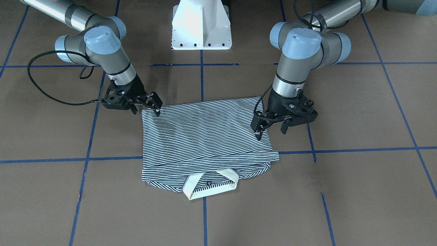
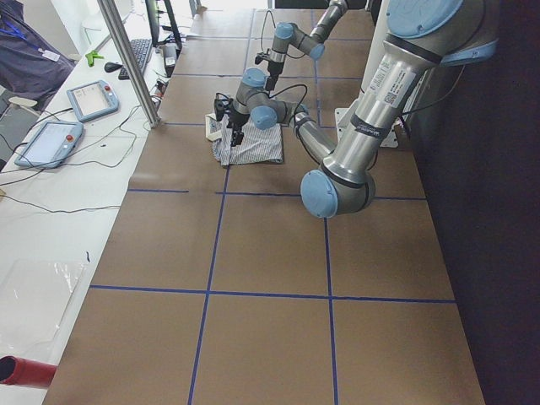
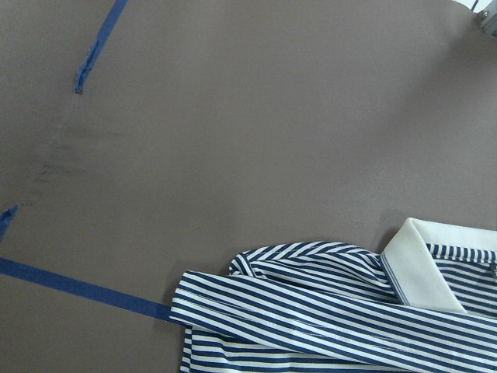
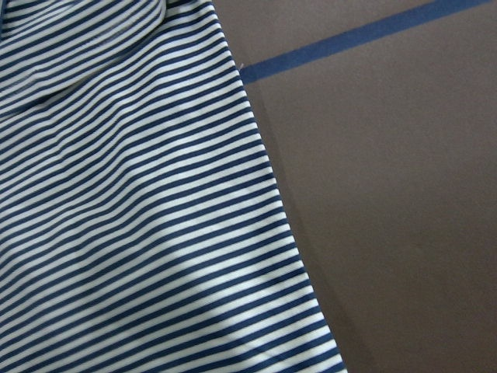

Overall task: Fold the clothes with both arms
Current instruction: 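Lower the right gripper to the folded shirt's side edge nearest it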

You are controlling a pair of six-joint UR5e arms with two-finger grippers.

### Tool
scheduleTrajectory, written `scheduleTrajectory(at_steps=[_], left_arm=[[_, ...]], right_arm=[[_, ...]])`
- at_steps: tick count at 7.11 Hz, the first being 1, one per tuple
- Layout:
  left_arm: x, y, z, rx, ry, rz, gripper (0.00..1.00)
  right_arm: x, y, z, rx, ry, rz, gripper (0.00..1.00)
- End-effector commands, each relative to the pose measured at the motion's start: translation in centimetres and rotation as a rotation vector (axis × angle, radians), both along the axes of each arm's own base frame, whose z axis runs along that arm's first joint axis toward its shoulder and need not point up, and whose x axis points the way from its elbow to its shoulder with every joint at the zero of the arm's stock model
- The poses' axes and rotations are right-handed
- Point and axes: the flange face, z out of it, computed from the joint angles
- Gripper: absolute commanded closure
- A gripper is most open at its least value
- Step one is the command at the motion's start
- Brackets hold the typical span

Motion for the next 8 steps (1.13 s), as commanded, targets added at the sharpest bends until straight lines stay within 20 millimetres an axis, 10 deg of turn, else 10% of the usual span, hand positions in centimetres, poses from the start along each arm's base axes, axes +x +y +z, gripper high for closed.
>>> scheduleTrajectory(at_steps=[1, 4, 8], left_arm=[[-0.09, 0.08, -0.28, 0.003, 0.005, -0.001, 0.0], [-0.22, 0.22, -0.33, 0.004, 0.006, 0.001, 0.0], [-0.21, 0.21, -0.44, 0.004, 0.008, 0.001, 0.0]], right_arm=[[-0.6, 0.58, 0.32, -0.015, 0.026, -0.014, 0.02], [-0.51, 0.64, -0.18, -0.008, 0.017, -0.026, 0.61], [-0.06, 0.57, -0.25, -0.012, 0.025, -0.023, 1.0]])
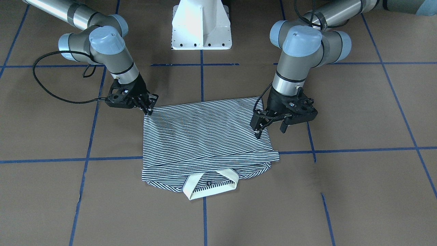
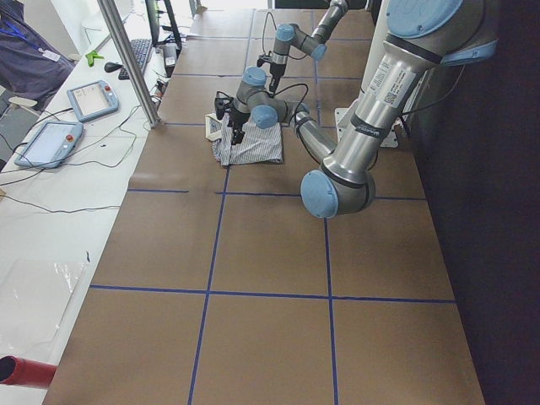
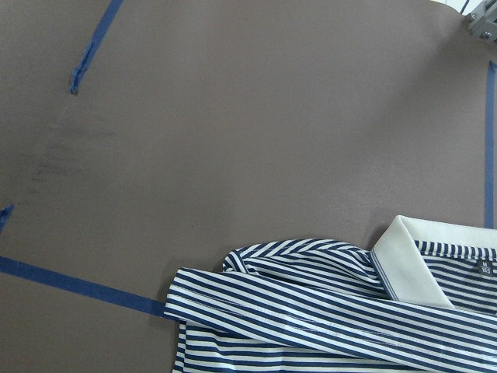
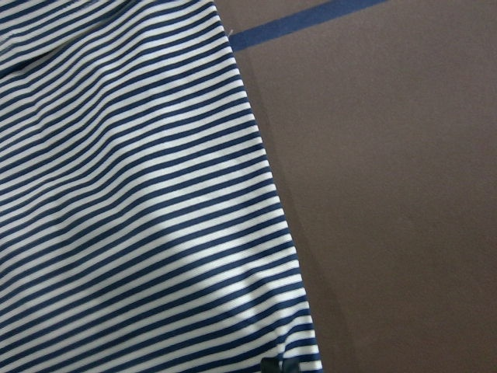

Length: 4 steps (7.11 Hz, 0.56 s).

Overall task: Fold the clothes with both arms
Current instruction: 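Lower the right gripper to the folded shirt's side edge nearest it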

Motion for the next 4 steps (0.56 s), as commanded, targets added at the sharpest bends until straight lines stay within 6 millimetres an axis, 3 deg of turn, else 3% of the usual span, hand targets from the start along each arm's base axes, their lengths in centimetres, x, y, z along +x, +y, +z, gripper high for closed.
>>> scheduleTrajectory(at_steps=[1, 2, 4], left_arm=[[0.0, 0.0, -0.1, 0.001, 0.002, -0.001, 0.0], [0.0, 0.0, -0.1, 0.0, 0.001, -0.001, 0.0], [0.0, 0.0, 0.0, -0.001, -0.001, -0.002, 0.0]], right_arm=[[0.7, 0.2, -0.2, -0.008, 0.013, 0.003, 1.0], [1.6, 1.1, -0.8, -0.019, 0.033, -0.005, 1.0], [1.7, 7.4, -4.1, -0.048, 0.114, -0.09, 1.0]])
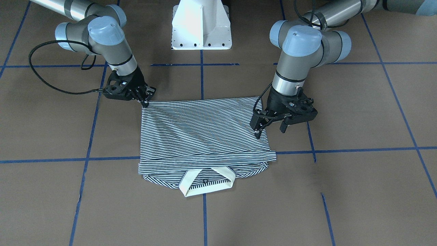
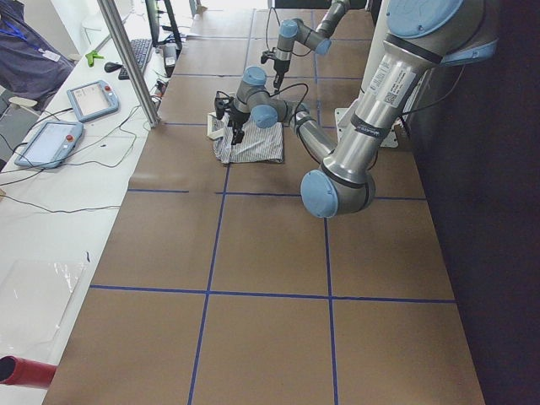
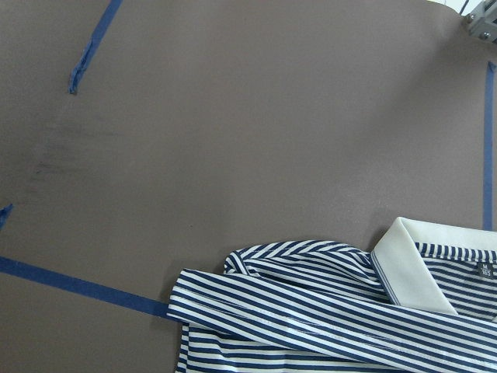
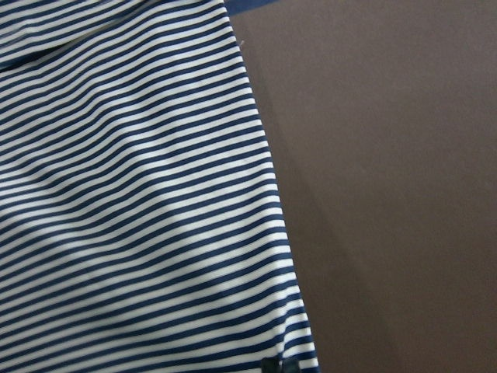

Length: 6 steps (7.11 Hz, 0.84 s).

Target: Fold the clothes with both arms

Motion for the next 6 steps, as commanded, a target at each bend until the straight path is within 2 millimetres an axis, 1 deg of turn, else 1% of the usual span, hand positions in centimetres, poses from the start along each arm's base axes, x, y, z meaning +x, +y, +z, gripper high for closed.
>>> scheduleTrajectory(at_steps=[1, 2, 3, 4, 5, 6], left_arm=[[0.0, 0.0, 0.1, 0.0, -0.002, -0.001, 0.0], [0.0, 0.0, 0.1, -0.001, -0.001, 0.0, 0.0], [0.0, 0.0, 0.1, -0.002, -0.002, 0.0, 0.0], [0.1, 0.1, 0.1, -0.001, -0.001, 0.002, 0.0], [0.5, 0.4, 0.1, -0.005, 0.0, 0.007, 0.0], [1.2, 1.0, 0.1, -0.007, 0.0, 0.017, 0.0]], right_arm=[[0.6, 6.0, -3.5, -0.031, 0.077, -0.086, 1.0], [0.8, 8.0, -4.2, -0.044, 0.09, -0.114, 1.0], [1.1, 10.8, -3.8, -0.068, 0.154, -0.16, 1.0], [2.8, 14.0, -3.6, -0.087, 0.213, -0.209, 1.0], [3.5, 15.8, -3.5, -0.115, 0.266, -0.225, 1.0], [3.2, 16.6, -3.0, -0.112, 0.309, -0.229, 1.0]])
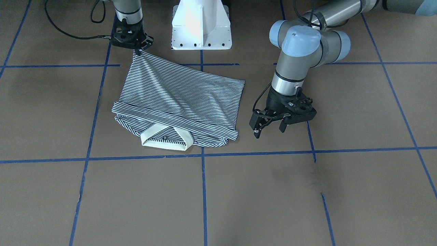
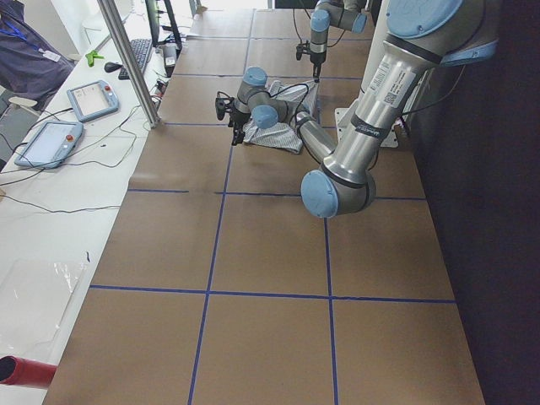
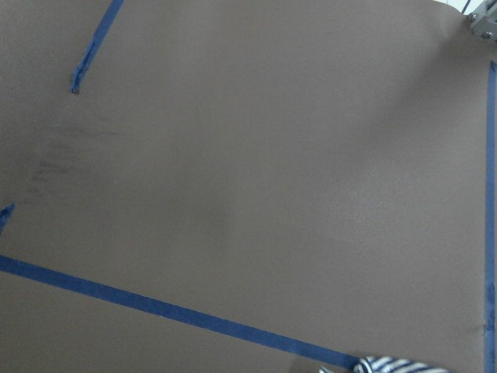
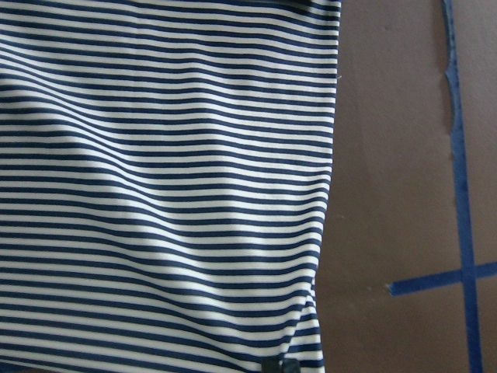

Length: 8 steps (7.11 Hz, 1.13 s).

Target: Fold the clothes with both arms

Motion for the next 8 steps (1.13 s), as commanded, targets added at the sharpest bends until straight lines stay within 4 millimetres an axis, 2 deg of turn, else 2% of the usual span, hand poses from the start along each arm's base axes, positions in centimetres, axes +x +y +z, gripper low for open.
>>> scheduleTrajectory(at_steps=[1, 2, 3, 4, 5, 6, 8], left_arm=[[1.1, 1.0, -0.1, -0.002, 0.002, 0.021, 0.0], [1.7, 1.5, 0.2, -0.004, 0.0, 0.031, 0.0], [1.8, 1.9, 0.1, -0.005, 0.004, 0.037, 0.0], [3.3, 4.6, -1.1, -0.052, 0.061, 0.089, 0.0], [4.2, 8.1, -2.0, -0.13, 0.124, 0.101, 0.0], [4.8, 11.6, -1.7, -0.174, 0.14, 0.121, 0.0], [6.4, 15.8, -0.7, -0.297, 0.167, 0.1, 0.0]], right_arm=[[0.3, 1.6, 0.2, 0.002, 0.058, -0.016, 0.83], [0.3, 1.5, -0.4, 0.002, 0.046, -0.006, 0.01], [0.8, 0.4, -0.6, 0.0, 0.037, 0.025, 0.0], [1.3, -1.1, -1.3, 0.017, 0.02, 0.065, 0.0], [1.5, -3.3, -3.7, 0.044, -0.024, 0.116, 0.0], [2.6, -5.6, -5.5, 0.061, -0.061, 0.156, 0.0], [4.1, -8.8, -8.0, 0.109, -0.21, 0.209, 0.0]])
